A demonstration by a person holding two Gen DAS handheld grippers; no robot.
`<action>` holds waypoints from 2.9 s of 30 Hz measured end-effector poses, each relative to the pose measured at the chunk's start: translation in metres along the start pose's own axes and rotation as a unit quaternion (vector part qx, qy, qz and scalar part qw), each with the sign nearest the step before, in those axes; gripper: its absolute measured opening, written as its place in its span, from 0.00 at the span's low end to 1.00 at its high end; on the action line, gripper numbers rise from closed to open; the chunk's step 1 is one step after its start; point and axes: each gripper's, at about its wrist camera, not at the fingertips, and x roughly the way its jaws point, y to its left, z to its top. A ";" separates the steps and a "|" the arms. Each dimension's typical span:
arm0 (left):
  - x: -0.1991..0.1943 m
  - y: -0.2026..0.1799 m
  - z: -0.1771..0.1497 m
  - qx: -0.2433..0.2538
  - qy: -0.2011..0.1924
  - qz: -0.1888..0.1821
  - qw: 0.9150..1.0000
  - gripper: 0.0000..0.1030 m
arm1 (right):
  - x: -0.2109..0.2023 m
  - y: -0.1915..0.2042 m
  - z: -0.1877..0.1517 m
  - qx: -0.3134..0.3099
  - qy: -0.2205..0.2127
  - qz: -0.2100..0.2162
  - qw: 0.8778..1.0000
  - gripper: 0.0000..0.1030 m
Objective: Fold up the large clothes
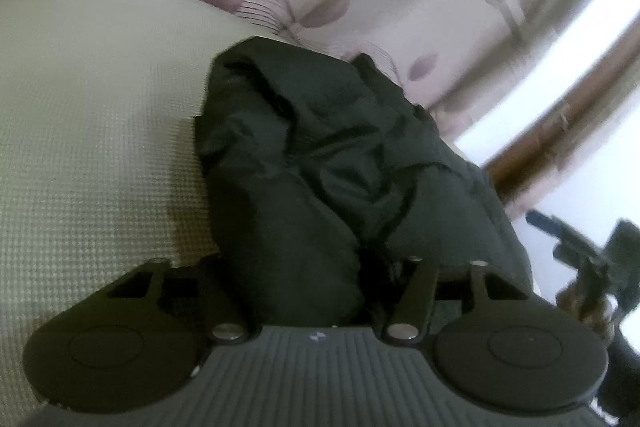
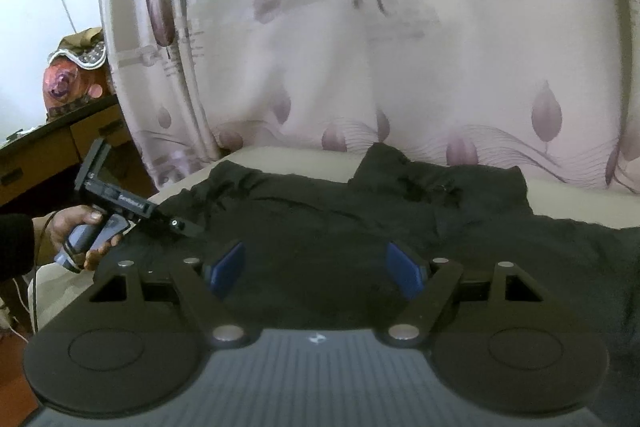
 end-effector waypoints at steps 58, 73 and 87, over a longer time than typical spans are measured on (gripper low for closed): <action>0.121 -0.301 -0.061 0.001 -0.055 -0.004 0.998 0.22 | -0.084 -0.168 -0.034 0.418 -0.016 0.154 0.895 0.70; 0.059 -0.335 -0.087 0.039 -0.110 -0.024 0.993 0.84 | -0.043 -0.162 -0.038 0.322 0.061 0.031 0.944 0.11; -0.035 -0.206 -0.045 -0.127 -0.227 0.117 0.959 0.99 | -0.058 -0.174 -0.043 0.335 0.045 0.016 0.941 0.09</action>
